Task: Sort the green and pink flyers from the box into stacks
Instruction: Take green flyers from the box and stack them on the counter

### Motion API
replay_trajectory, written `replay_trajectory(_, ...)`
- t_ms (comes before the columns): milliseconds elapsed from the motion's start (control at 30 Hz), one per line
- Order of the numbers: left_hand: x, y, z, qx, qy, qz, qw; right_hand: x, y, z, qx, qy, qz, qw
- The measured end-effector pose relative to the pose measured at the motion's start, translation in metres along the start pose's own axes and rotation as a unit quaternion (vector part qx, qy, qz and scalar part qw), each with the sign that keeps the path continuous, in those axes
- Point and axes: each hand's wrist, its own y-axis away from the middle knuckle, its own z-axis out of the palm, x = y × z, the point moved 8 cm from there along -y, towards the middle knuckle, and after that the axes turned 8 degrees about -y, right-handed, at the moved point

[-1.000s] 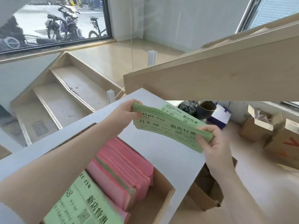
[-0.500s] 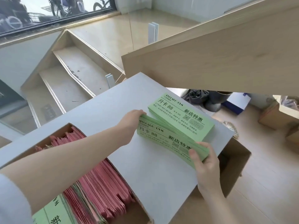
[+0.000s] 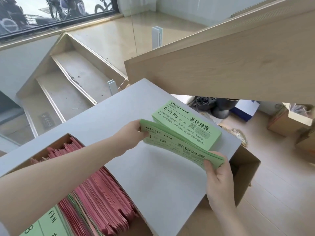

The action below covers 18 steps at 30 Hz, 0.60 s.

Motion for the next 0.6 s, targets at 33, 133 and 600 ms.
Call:
replay_trajectory(33,0.002,-0.001,-0.001,0.009,-0.016,0.009,1.0,0.0,0.0,-0.002,-0.001,0.006,-0.003,1.0)
replay_trajectory(133,-0.008,-0.004,0.012,-0.043,-0.058,-0.011,0.997,0.013,0.001,0.002,-0.042,0.056,0.032,0.997)
replay_trajectory(600,0.076,-0.08,-0.016,0.063,0.006,0.067,0.996,0.004,-0.086,-0.012,0.017,-0.005,0.184,0.983)
